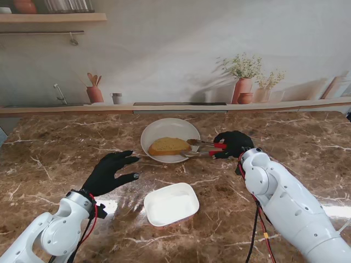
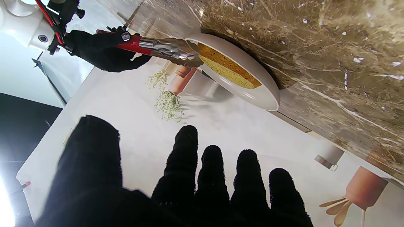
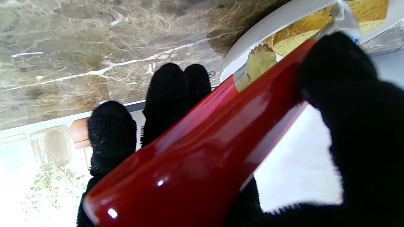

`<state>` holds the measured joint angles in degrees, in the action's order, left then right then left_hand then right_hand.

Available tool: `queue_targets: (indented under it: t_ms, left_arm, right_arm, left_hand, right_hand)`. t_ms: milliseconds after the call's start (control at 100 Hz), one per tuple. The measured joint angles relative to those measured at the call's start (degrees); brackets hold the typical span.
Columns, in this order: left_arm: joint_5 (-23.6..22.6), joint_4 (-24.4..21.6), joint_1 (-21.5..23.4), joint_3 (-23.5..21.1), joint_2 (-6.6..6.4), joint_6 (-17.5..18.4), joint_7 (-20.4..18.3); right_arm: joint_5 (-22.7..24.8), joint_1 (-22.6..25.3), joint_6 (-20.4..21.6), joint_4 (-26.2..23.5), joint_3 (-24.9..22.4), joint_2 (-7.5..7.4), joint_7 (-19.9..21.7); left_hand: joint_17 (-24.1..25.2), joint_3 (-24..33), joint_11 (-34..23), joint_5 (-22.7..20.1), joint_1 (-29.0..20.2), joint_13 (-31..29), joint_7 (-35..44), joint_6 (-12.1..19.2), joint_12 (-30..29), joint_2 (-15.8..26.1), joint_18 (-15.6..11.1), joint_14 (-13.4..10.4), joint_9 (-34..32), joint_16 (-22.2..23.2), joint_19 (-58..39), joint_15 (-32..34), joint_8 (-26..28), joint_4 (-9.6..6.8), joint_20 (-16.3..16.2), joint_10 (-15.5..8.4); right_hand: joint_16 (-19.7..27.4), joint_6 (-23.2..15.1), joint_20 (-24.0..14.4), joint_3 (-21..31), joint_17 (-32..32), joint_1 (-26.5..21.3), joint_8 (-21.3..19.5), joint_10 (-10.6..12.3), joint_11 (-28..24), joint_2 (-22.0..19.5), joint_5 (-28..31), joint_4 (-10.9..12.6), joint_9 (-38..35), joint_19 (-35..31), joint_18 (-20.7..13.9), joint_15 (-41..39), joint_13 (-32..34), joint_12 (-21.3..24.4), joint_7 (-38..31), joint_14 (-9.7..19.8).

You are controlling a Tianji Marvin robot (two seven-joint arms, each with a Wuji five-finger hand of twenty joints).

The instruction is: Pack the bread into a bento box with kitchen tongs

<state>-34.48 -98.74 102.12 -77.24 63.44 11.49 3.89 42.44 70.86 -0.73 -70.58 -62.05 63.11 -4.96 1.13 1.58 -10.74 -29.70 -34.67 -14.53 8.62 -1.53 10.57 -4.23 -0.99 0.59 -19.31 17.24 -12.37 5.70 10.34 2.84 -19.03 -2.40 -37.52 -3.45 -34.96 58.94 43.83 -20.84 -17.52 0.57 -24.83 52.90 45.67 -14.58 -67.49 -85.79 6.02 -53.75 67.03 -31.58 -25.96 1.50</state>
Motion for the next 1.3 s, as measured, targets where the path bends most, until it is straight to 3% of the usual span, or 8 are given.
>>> queue_targets:
  t_ms: [520, 740, 1300]
  left_arm:
    - [0.07, -0.63, 1.43, -0.69, 0.13, -0.41, 0.50]
    - [0.04, -0.74, 1.60, -0.88, 0.13, -0.35, 0.56]
    - [0.08, -0.75, 1.81, -1.22, 0.16, -0.40, 0.65]
  right_arm:
    - [3.05, -1.25, -1.51, -2.02, 1.39, -0.07, -0.25]
    - [3.81, -2.25, -1.94, -2.33, 1.83, -0.41, 2.79]
    - [1.44, -7.74, -4.62, 2.18, 8.33, -0.16, 3.35]
  left_hand:
    - [0.00, 0.00, 0.00, 0.00, 0.00, 0.00, 0.00, 0.00, 0.00, 0.00, 0.00, 0.00, 0.00, 0.00, 0.08, 0.00, 0.00, 0.00, -0.02, 0.00]
    - [0.00, 0.00, 0.00, 0.00, 0.00, 0.00, 0.00, 0.00, 0.00, 0.00, 0.00, 0.00, 0.00, 0.00, 0.09, 0.00, 0.00, 0.00, -0.51, 0.00]
    - [0.00, 0.00, 0.00, 0.00, 0.00, 0.00, 0.00, 0.00, 0.00, 0.00, 0.00, 0.00, 0.00, 0.00, 0.09, 0.00, 0.00, 0.00, -0.53, 0.00]
  right_hand:
    - [-0.69, 0.80, 0.00, 0.00, 0.83, 0.00, -0.02, -0.18, 0.00, -0.01, -0.12, 0.01, 0.60, -0.12, -1.03, -0.65, -0.04, 0.00, 0.52, -0.02]
    - [-0.69, 1.14, 0.00, 0.00, 0.83, 0.00, -0.07, -0.18, 0.00, 0.02, -0.56, 0.01, 1.54, -0.12, -1.11, -0.65, -0.04, 0.00, 1.23, 0.00]
    - [-1.37, 1.85, 0.00, 0.00, 0.92, 0.13, -0.16, -0.19, 0.01, 0.06, -1.14, 0.01, 2.13, -0.14, -1.75, -1.12, -0.06, 0.01, 1.28, 0.41]
